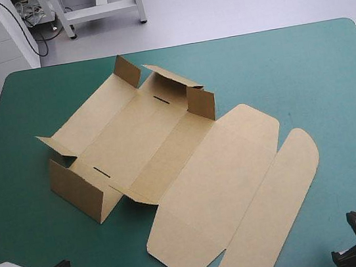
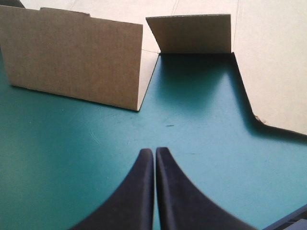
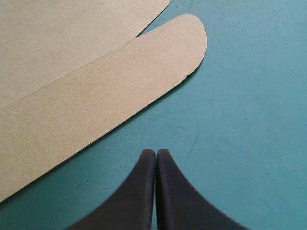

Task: Fold the box

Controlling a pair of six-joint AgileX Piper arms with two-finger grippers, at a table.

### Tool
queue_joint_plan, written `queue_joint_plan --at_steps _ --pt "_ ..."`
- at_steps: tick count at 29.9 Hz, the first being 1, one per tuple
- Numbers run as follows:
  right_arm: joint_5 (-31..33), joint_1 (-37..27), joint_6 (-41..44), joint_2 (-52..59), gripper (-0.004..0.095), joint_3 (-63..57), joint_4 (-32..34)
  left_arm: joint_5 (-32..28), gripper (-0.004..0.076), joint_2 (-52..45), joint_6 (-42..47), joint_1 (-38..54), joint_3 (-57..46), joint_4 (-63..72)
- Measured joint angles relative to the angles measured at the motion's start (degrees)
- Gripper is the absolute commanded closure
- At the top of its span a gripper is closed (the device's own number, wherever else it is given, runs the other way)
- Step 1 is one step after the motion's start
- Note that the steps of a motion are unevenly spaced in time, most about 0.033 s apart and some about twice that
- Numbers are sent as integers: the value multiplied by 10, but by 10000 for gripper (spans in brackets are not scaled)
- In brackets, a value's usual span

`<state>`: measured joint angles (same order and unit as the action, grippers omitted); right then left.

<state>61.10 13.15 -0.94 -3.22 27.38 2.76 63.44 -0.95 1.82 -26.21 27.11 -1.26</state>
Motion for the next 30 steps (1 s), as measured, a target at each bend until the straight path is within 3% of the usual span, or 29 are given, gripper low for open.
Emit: queue_joint_plan --at_steps 16,19,25,27,30 --pt "0 0 0 0 889 0 0 0 731 0 0 0 0 0" --pt "0 0 -9 0 770 0 -6 0 731 0 0 0 0 0" --pt "1 0 -71 0 400 0 -56 0 731 0 0 0 0 0" --pt "2 0 -76 0 335 0 -60 0 731 0 0 0 0 0" --pt "2 0 -78 0 315 0 -60 0 731 0 0 0 0 0"
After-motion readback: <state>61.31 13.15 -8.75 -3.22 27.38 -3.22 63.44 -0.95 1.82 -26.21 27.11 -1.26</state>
